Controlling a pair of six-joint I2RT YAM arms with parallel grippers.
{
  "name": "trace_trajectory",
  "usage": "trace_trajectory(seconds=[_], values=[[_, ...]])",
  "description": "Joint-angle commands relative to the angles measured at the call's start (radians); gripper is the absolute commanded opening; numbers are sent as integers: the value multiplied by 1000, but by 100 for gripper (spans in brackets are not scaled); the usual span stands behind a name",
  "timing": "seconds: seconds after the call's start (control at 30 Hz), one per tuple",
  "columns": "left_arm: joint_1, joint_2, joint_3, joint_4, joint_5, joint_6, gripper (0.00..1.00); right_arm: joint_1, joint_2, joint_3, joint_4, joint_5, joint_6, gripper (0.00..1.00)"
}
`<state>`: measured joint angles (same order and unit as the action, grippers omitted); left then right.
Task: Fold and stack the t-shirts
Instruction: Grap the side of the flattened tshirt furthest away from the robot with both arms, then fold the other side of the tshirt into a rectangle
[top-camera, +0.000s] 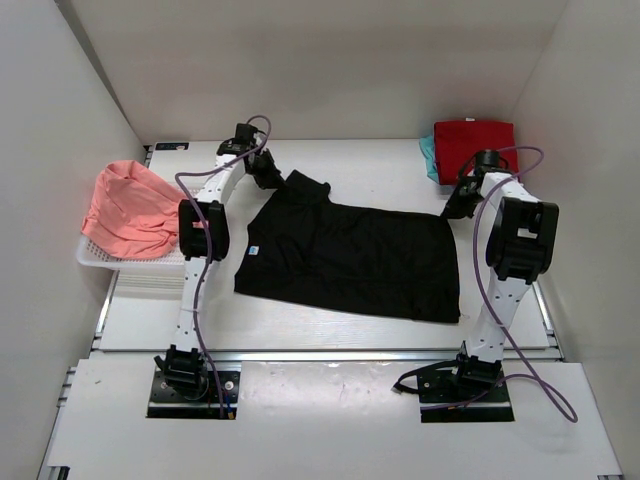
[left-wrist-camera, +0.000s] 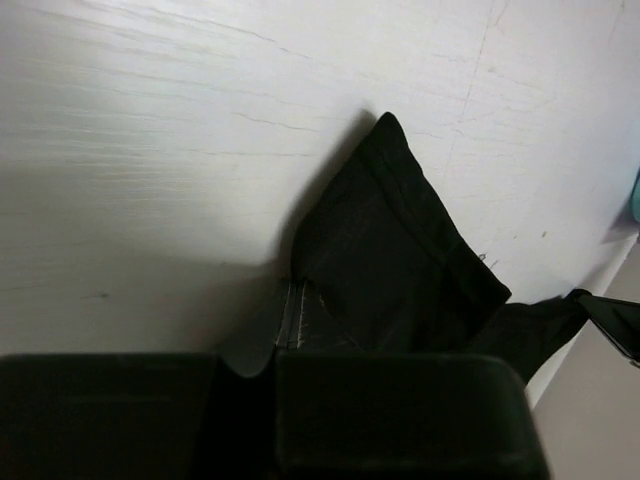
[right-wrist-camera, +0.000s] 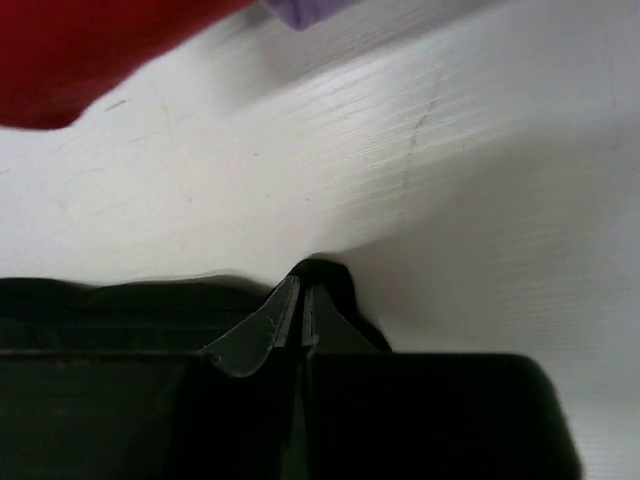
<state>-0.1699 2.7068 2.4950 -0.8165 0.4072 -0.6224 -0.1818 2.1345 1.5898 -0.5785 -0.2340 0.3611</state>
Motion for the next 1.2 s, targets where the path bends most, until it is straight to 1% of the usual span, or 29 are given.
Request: trace_trajectory(seconds=[0.0,0.03,0.1,0.17,0.2,0.27,0.3,0.37,0.5,0.6,0.73,0.8,1.03,1.17], values=[[18,-103,1,-13,82,19,0,-2,-110,10,19,-22,-57,0],[14,-120,-17,-18,91,30,0,-4,-129,4,29,-49,-65,0],[10,-148,-56,8,171,39,0,-18,-166,-39,66,-114,-79,0],[9,-188,-102,22,215,50,0,-22,-206,-74,77,-154,-83,0],[6,-212,-126,13,213,70,0,-21,-243,-91,75,-157,-85,0],[9,-254,-175,2,205,99,0,-21,-260,-122,66,-148,-106,0],[6,-272,-220,7,205,105,0,-21,-287,-151,66,-148,-111,0],[15,-364,-330,23,199,130,0,-24,-338,-210,71,-151,-117,0],[26,-470,-409,-13,188,161,0,-48,-413,-283,68,-140,-131,0],[40,-547,-487,-30,180,168,0,-68,-478,-367,69,-140,-143,0],[84,-646,-635,-30,205,168,0,-81,-574,-467,65,-145,-142,0],[99,-682,-686,-30,209,174,0,-84,-631,-514,60,-137,-131,0],[93,-789,-870,-46,223,173,0,-96,-798,-730,66,-169,-110,0],[86,-851,-961,-36,234,171,0,-97,-854,-780,60,-156,-96,0]])
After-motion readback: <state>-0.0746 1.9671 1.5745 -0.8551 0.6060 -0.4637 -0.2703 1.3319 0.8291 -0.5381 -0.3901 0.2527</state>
